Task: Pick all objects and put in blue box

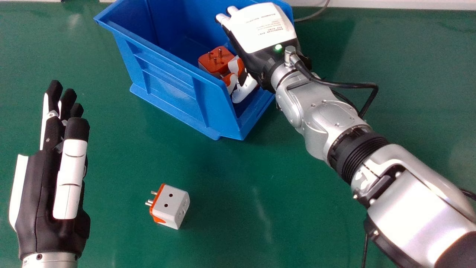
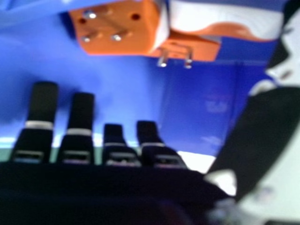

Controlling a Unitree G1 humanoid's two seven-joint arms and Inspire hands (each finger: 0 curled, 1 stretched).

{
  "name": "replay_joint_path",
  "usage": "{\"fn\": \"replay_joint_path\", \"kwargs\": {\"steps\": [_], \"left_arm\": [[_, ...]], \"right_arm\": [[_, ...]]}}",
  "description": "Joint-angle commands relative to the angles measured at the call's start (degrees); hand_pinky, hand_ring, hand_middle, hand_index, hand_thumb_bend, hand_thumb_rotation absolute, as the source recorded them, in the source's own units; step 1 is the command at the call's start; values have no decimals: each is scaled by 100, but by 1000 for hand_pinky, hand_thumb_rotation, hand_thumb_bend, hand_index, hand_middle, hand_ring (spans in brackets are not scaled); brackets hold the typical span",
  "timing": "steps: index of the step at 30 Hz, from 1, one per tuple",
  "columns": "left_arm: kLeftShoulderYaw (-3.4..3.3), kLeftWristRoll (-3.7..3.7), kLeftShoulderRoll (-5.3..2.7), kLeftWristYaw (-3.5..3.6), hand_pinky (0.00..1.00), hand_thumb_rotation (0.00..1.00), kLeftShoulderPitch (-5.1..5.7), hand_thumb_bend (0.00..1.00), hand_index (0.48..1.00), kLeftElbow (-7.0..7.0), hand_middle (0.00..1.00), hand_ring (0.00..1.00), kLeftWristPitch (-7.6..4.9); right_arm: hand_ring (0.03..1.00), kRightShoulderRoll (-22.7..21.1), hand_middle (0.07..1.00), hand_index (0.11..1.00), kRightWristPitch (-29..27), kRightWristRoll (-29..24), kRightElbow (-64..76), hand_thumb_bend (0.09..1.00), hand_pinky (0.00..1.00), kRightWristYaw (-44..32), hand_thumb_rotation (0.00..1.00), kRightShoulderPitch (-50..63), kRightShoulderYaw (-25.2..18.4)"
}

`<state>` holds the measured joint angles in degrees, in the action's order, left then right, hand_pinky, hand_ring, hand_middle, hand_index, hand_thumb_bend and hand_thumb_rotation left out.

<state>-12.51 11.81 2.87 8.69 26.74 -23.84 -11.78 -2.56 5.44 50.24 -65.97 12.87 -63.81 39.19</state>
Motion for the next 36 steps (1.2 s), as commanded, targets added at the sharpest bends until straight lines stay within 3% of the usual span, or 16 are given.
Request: {"fn": "replay_joint_path", "kwargs": {"steps": [1, 13, 18, 22, 33, 35, 36], "left_arm": [[-10, 27, 1, 9, 1000, 965, 19, 787, 1000, -57, 1000, 1000, -123], [-2, 10, -3, -10, 1000, 973, 6, 779, 1000, -37, 1000, 1000, -114], [0, 0, 2, -25, 1000, 972, -71, 782, 1000, 17, 1000, 1000, -118], [20, -22, 19, -38, 1000, 971, -103, 778, 1000, -31, 1000, 1000, -37], [168, -252, -39, -272, 1000, 994, -115, 748, 1000, -298, 999, 993, 217], [205, -279, -57, -320, 1000, 996, -81, 742, 1000, -377, 997, 987, 280], [209, -253, -59, -320, 1000, 997, -63, 740, 1000, -392, 998, 986, 292]], "right_arm": [[957, -72, 966, 915, 47, 20, 145, 884, 850, 16, 343, -143, 5], [947, -147, 956, 905, 2, 47, 265, 889, 838, 70, 272, -129, 30], [944, -284, 957, 904, -128, 62, 501, 887, 833, 134, 252, -75, 55], [937, -444, 952, 893, -306, 82, 785, 889, 823, 254, 227, 1, 68], [919, -1093, 942, 879, -385, 300, 2517, 839, 795, 279, 172, 606, -47], [912, -1258, 935, 875, -330, 361, 3001, 756, 783, 212, 119, 797, -110], [905, -1382, 929, 872, -294, 385, 3349, 693, 777, 126, 95, 932, -167]]}}
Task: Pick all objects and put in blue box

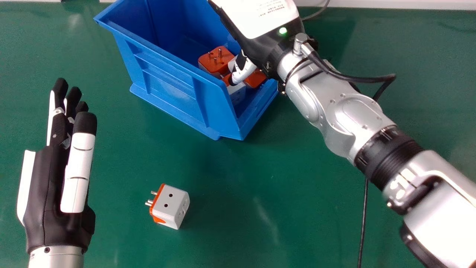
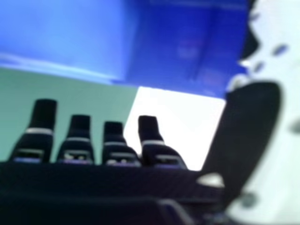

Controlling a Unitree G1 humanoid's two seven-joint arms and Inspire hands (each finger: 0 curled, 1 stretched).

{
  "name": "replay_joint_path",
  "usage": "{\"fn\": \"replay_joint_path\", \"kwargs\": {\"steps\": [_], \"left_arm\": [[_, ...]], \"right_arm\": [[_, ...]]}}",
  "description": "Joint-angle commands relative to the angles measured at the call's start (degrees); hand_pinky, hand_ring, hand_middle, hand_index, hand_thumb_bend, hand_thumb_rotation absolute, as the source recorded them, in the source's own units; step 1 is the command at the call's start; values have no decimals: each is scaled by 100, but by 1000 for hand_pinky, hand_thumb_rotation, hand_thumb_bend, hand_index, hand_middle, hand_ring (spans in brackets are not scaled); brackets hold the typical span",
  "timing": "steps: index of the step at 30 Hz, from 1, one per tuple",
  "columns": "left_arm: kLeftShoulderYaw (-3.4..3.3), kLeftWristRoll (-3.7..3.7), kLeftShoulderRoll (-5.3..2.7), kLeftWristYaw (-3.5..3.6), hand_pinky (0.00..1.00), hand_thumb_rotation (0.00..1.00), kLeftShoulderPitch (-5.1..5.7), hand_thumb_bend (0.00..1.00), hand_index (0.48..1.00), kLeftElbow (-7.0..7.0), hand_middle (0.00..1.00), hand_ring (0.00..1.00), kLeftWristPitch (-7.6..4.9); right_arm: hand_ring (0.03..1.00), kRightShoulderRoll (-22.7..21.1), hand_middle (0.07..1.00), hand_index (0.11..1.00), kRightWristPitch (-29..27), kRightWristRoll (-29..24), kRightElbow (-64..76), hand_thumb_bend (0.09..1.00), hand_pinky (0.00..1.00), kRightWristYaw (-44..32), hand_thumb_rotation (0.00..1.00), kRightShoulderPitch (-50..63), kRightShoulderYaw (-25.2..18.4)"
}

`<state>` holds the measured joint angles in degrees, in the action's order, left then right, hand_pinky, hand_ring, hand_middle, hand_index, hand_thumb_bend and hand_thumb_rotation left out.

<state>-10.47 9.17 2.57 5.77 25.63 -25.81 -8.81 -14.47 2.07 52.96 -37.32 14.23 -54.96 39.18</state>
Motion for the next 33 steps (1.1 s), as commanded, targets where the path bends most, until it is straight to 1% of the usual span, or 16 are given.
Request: {"fn": "replay_joint_path", "kwargs": {"steps": [1, 3, 5, 6, 8, 9, 13, 14, 15, 18, 20, 23, 25, 27, 29, 33], "left_arm": [[8, 31, -28, -27, 1000, 998, 61, 739, 1000, -206, 998, 986, 2], [10, 65, -23, -17, 1000, 995, 79, 738, 1000, -226, 999, 987, 19], [10, 89, -9, 6, 1000, 993, 87, 736, 1000, -231, 1000, 989, 11], [7, 102, -2, 21, 1000, 995, 89, 728, 1000, -220, 1000, 994, -9], [0, 98, 2, 34, 1000, 996, 88, 725, 1000, -191, 1000, 996, -58], [-2, 96, 0, 36, 1000, 998, 95, 723, 1000, -188, 1000, 998, -69], [-4, 119, -23, 23, 1000, 999, 122, 723, 1000, -207, 1000, 999, -39], [-5, 120, -29, 20, 1000, 999, 130, 723, 1000, -208, 1000, 999, -42], [-6, 124, -31, 21, 1000, 1000, 128, 723, 1000, -199, 1000, 1000, -54], [-24, 138, -31, 43, 1000, 1000, 145, 723, 1000, -136, 1000, 1000, -119], [-34, 179, -36, 77, 1000, 1000, 163, 721, 1000, -84, 1000, 1000, -185], [-47, 244, -42, 132, 1000, 1000, 192, 713, 1000, -10, 1000, 1000, -310], [-63, 245, -57, 118, 1000, 998, 221, 713, 1000, 18, 1000, 1000, -364], [-73, 278, -84, 116, 1000, 988, 244, 720, 1000, 44, 1000, 1000, -416], [-75, 308, -109, 140, 1000, 980, 275, 717, 1000, 81, 1000, 1000, -478], [-72, 312, -147, 204, 1000, 982, 369, 705, 1000, 148, 1000, 1000, -584]], "right_arm": [[901, -277, 924, 871, 72, 134, 741, 639, 773, -85, 76, 150, -213], [894, -418, 920, 868, 134, 173, 1202, 594, 764, -277, 48, 337, -310], [893, -561, 921, 867, 205, 188, 1765, 580, 760, -481, 31, 583, -475], [896, -616, 925, 868, 233, 193, 2010, 620, 745, -558, 15, 701, -554], [897, -723, 925, 867, 307, 218, 2488, 644, 739, -737, 10, 932, -701], [902, -775, 926, 868, 334, 225, 2736, 686, 737, -806, 6, 1064, -783], [895, -918, 918, 857, 374, 250, 3607, 768, 716, -932, 2, 1593, -1109], [895, -947, 918, 857, 384, 264, 3825, 768, 716, -953, 2, 1735, -1189], [888, -973, 913, 851, 393, 282, 4028, 790, 706, -975, 1, 1870, -1269], [861, -1076, 892, 825, 378, 325, 4644, 859, 676, -1061, 0, 2299, -1517], [847, -1138, 880, 810, 330, 313, 5020, 892, 662, -1114, 0, 2592, -1677], [840, -1189, 871, 800, 218, 219, 5529, 913, 655, -1149, 0, 3056, -1917], [841, -1219, 871, 799, 119, 101, 5926, 916, 656, -1170, 0, 3482, -2098], [843, -1229, 870, 805, -2, -23, 6279, 905, 663, -1193, 0, 3914, -2263], [844, -1210, 872, 814, -116, -97, 6603, 884, 664, -1188, 4, 4368, -2402], [844, -1073, 875, 820, -213, -179, 7216, 863, 663, -1238, 14, 5349, -2589]]}}
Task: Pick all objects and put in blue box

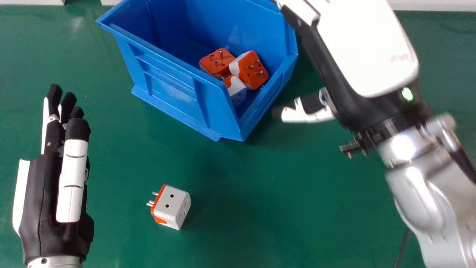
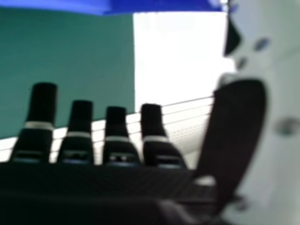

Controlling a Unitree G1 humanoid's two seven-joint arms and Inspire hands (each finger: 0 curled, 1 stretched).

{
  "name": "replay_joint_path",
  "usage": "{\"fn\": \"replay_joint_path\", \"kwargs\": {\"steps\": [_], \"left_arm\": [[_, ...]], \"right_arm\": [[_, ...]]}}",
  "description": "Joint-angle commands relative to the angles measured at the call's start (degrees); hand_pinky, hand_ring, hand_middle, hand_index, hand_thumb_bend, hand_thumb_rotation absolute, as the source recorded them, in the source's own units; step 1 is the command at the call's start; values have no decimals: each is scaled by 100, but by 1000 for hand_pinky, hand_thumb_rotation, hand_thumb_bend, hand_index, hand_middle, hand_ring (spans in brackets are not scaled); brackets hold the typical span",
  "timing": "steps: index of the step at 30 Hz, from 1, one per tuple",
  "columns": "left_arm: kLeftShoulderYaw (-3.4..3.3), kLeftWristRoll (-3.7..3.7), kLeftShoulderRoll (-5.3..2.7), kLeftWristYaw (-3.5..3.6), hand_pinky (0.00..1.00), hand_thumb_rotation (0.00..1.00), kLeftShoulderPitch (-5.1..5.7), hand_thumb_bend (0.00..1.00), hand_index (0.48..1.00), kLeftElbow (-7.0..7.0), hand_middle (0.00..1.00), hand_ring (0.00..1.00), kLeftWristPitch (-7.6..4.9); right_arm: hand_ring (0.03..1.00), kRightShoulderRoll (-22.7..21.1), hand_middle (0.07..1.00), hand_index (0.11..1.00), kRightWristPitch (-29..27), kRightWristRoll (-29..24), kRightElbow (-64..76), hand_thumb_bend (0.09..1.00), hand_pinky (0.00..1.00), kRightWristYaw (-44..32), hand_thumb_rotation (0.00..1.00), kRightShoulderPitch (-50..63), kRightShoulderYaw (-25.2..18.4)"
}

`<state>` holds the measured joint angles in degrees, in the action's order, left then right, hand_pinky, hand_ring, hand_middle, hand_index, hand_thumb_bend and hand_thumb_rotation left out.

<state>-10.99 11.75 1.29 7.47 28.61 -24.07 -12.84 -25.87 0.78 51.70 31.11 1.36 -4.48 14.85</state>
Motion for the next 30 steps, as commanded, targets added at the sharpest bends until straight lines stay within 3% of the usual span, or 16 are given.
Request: {"fn": "replay_joint_path", "kwargs": {"steps": [1, 7, 9, 13, 15, 19, 25, 30], "left_arm": [[-15, 54, -31, 39, 1000, 984, 101, 700, 1000, -13, 1000, 1000, -197], [-25, 53, -33, 88, 1000, 979, 202, 704, 1000, 99, 1000, 1000, -285], [-34, 41, -7, 119, 1000, 977, 192, 709, 1000, 157, 1000, 1000, -332], [-44, -14, -2, 115, 1000, 977, 164, 721, 1000, 230, 1000, 1000, -371], [-41, 0, -2, 119, 1000, 976, 157, 723, 1000, 251, 1000, 1000, -356], [-47, 22, -26, 104, 1000, 980, 139, 721, 1000, 317, 1000, 1000, -367], [-27, 57, -38, 92, 1000, 976, 146, 700, 1000, 254, 1000, 1000, -300], [-51, 64, -13, 114, 1000, 985, 105, 675, 1000, 313, 1000, 1000, -334]], "right_arm": [[848, 119, 879, 825, -135, -72, 496, 852, 668, 105, 18, 580, -179], [855, 437, 884, 833, -531, -202, 948, 802, 681, 339, 23, 1970, -259], [851, 491, 879, 830, -747, -227, 953, 793, 676, 491, 16, 2309, -263], [830, 585, 854, 805, -1148, -323, 880, 784, 656, 697, 5, 2779, -281], [824, 584, 848, 798, -1394, -334, 787, 782, 651, 855, 4, 2947, -318], [787, 615, 808, 756, -1886, -382, 538, 769, 623, 1228, 3, 3138, -369], [690, 778, 715, 675, -2240, -290, 318, 714, 548, 1489, 38, 3224, -366], [593, 872, 630, 610, -2394, -237, 230, 609, 477, 1516, 114, 3266, -317]]}}
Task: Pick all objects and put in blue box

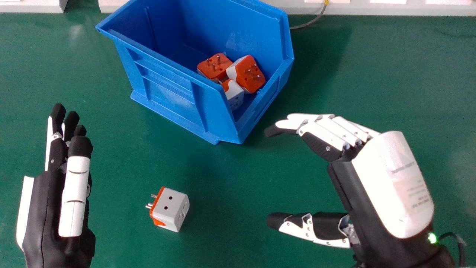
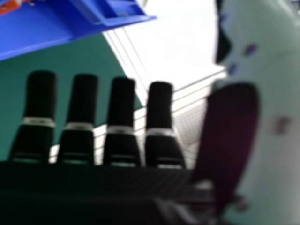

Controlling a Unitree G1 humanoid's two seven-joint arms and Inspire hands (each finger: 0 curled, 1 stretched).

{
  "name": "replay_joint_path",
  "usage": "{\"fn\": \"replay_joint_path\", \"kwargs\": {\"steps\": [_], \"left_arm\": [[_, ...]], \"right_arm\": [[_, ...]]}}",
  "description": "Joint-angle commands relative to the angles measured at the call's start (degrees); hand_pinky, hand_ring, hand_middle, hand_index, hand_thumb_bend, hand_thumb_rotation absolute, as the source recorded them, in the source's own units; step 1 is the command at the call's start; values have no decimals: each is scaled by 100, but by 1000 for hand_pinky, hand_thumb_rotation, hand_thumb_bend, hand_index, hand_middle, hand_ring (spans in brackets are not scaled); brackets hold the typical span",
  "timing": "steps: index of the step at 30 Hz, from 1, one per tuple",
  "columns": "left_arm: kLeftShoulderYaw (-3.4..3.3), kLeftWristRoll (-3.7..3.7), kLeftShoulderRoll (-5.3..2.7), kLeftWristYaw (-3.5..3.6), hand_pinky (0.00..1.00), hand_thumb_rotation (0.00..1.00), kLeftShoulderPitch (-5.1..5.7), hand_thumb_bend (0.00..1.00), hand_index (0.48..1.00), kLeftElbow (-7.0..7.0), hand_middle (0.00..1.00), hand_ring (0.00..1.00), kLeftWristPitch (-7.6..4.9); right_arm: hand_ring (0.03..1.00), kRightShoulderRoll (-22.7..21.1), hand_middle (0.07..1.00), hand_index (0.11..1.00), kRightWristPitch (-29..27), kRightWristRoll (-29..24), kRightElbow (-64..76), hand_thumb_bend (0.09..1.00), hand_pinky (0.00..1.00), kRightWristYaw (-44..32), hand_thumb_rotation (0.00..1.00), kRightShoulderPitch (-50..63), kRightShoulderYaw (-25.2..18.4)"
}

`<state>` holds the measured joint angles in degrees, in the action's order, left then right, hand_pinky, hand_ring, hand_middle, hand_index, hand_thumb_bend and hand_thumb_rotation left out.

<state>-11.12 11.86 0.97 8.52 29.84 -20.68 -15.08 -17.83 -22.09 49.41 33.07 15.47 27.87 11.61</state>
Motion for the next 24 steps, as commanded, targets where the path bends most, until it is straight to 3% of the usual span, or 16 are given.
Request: {"fn": "replay_joint_path", "kwargs": {"steps": [1, 12, 16, 24], "left_arm": [[-42, 55, 14, 3, 1000, 985, -22, 675, 1000, -20, 1000, 1000, -114], [-66, 110, 51, 76, 1000, 991, 14, 669, 1000, -54, 1000, 1000, -110], [-80, 109, 43, 90, 1000, 997, 24, 659, 1000, -19, 1000, 1000, -146], [-110, 99, 49, 135, 1000, 999, 44, 657, 1000, -35, 1000, 1000, -169]], "right_arm": [[580, 89, 620, 602, -105, -8, 28, 591, 467, 76, 127, 42, 26], [440, 594, 505, 511, 61, -640, -179, 404, 351, -283, 190, 108, 418], [359, 747, 420, 491, -4, -777, -415, 454, 300, -293, 159, -14, 587], [306, 853, 362, 480, -31, -708, -856, 475, 262, -417, 146, -321, 1042]]}}
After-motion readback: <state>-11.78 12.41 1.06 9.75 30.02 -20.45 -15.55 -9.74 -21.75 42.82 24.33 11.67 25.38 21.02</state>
